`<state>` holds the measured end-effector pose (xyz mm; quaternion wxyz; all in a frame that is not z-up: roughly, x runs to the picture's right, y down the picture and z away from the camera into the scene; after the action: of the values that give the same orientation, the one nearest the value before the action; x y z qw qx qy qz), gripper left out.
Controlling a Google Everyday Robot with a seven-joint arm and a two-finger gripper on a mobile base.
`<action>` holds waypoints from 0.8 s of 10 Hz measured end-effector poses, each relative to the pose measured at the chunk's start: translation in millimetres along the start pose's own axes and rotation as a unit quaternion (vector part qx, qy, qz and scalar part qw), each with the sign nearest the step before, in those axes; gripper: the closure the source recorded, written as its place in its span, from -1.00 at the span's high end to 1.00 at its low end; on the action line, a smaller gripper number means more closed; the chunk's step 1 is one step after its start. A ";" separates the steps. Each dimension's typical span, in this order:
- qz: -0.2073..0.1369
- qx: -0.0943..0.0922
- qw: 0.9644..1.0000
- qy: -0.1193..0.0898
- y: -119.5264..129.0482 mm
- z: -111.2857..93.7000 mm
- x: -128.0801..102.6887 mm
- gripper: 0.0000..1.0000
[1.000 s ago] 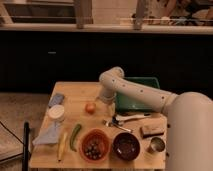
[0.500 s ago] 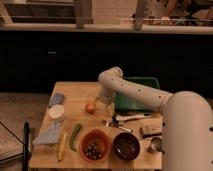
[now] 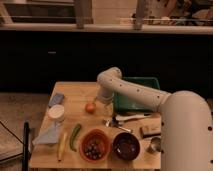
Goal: Place apple in purple bowl
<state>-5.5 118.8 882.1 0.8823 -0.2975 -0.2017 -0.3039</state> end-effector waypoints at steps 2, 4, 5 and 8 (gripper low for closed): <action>-0.009 0.008 1.000 0.003 -6.6 -2.8 -4.2 0.60; -0.024 0.011 1.000 0.001 -14.2 -3.4 -9.9 0.60; -0.035 0.013 0.999 -0.002 -19.7 -2.5 -13.7 0.60; -0.053 0.015 0.998 -0.011 -28.3 -2.5 -18.7 0.60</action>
<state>-37.4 106.9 881.6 0.8670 -0.2763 -0.2319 -0.3438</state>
